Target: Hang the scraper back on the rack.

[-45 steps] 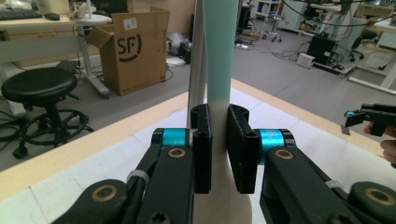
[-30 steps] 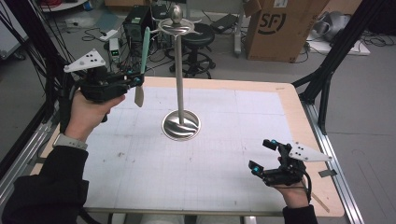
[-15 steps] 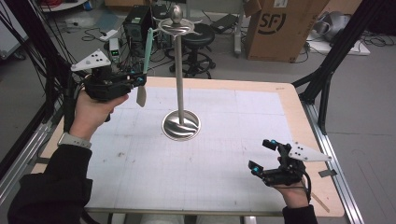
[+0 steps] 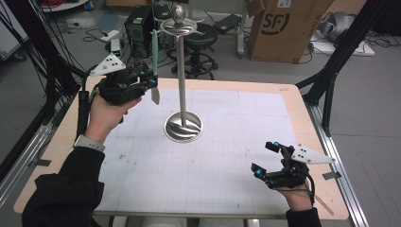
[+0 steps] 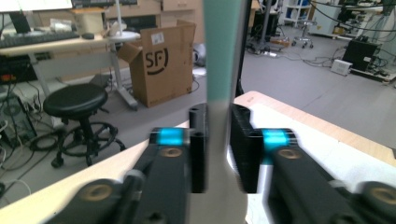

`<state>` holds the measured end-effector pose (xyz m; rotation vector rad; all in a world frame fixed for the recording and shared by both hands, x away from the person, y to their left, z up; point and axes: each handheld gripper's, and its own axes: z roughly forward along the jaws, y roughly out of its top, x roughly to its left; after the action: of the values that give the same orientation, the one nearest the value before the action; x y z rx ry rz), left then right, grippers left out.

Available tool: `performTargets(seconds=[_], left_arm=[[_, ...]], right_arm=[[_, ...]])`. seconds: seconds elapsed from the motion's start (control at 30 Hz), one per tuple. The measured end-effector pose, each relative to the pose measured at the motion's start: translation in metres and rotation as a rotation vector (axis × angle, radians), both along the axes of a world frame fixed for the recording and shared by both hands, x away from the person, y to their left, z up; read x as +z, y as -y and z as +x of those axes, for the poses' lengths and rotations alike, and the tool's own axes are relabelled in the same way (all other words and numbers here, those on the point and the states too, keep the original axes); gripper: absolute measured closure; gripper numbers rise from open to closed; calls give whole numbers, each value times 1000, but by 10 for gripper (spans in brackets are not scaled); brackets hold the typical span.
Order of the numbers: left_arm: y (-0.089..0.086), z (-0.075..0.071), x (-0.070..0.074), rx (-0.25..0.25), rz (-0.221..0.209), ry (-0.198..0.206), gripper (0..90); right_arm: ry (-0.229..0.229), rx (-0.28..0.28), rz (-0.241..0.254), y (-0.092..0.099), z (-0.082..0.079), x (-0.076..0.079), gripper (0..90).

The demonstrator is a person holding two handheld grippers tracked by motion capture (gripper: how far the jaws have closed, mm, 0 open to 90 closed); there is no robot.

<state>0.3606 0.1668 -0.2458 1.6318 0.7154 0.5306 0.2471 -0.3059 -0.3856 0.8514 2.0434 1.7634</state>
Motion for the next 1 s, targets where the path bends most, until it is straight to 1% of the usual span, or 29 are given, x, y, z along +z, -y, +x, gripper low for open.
performTargets(seconds=[0.03,0.07,0.13,0.17,0.23,0.27,0.37,0.43,0.47,0.5,0.57,0.6,0.7,0.73,0.77,0.8,0.83,0.87,0.93,0.97,1.0], left_arm=[[0,-2,-2,-1,-1,1,666],[0,-3,-4,-7,-8,7,651],[-2,-7,-10,-30,-26,4,602],[-3,-10,-14,-42,-31,19,572],[-4,-15,-23,-75,-35,64,475],[-5,-18,-27,-90,-38,72,424],[-7,-28,-44,-125,-31,118,336],[-10,-34,-56,-137,-32,130,258],[-10,-37,-62,-142,-33,128,198],[-12,-40,-68,-147,-28,125,144],[-14,-45,-79,-132,-10,143,129],[-15,-47,-83,-128,-16,143,127],[-20,-56,-98,-114,-57,154,121],[-22,-59,-101,-106,-58,143,118],[-23,-61,-105,-91,-64,142,113],[-24,-63,-109,-82,-71,150,110],[-25,-65,-113,-79,-74,149,109],[-27,-67,-117,-77,-73,144,102],[-30,-71,-125,-61,-88,138,74],[-31,-73,-128,-57,-83,121,68],[-33,-74,-133,-53,-93,115,68]], right_arm=[[-7,-3,1,1,-1,0,3],[-3,-5,4,2,-1,0,3],[-1,-8,7,3,-1,0,3],[-2,-9,5,3,-1,0,3],[-4,-10,5,3,-1,0,3],[0,-10,4,2,-1,0,3],[8,-12,6,1,-1,0,3],[16,-10,8,-1,-1,0,3],[13,-10,12,-1,-2,1,3],[23,-11,14,-2,-2,1,3],[28,-13,22,-2,-2,1,3],[32,-11,23,-2,-2,1,3],[38,-9,26,-3,-3,0,3],[41,-10,29,-3,-3,0,3],[45,-11,32,-3,-3,0,3],[48,-11,36,-3,-2,0,3],[50,-14,42,-4,-2,0,3],[52,-16,46,-4,-2,0,3],[52,-15,49,-3,-2,-1,2],[53,-16,47,-3,-1,-1,3],[50,-17,50,-3,-1,-2,3]])
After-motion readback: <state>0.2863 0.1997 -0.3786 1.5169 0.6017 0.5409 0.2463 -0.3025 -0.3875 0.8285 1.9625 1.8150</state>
